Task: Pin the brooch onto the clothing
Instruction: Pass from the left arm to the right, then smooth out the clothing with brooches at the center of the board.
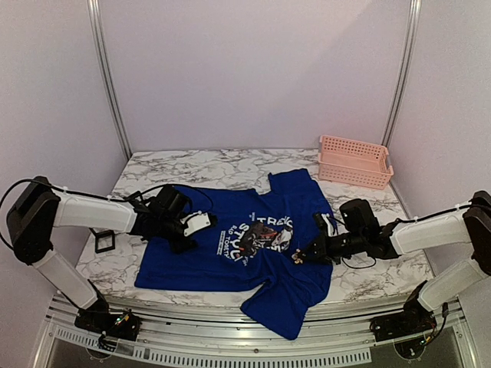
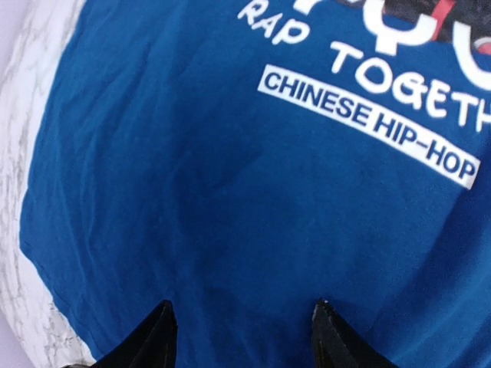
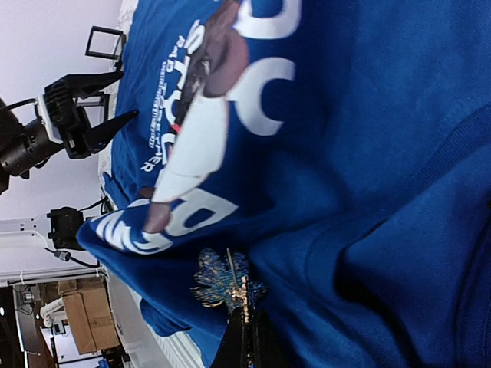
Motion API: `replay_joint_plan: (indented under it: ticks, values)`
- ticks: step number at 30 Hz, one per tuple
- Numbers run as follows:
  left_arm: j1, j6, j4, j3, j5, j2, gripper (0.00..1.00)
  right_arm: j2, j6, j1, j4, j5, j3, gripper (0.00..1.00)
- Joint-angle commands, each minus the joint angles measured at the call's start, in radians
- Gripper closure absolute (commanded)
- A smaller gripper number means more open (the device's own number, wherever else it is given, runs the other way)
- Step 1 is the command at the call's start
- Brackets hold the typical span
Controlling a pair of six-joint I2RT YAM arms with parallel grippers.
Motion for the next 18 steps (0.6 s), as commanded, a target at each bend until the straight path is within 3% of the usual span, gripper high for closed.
replay_joint_plan:
  ticks: [1,11,18]
  values:
    - [0.061,0.172,0.042,-0.112,-0.051,-0.008,0.4,0.044,0.025,-0.031,0.011,0.059,-0.037,1.0]
    - [0.185,0.227,0.031,-0.189,-0.145,-0.068,0.43,0.098,-0.02,-0.167,-0.091,0.097,-0.052,1.0]
    - [0.242,0.26,0.023,-0.201,-0.106,-0.092,0.42,0.154,-0.162,-0.263,-0.184,0.092,0.033,1.0]
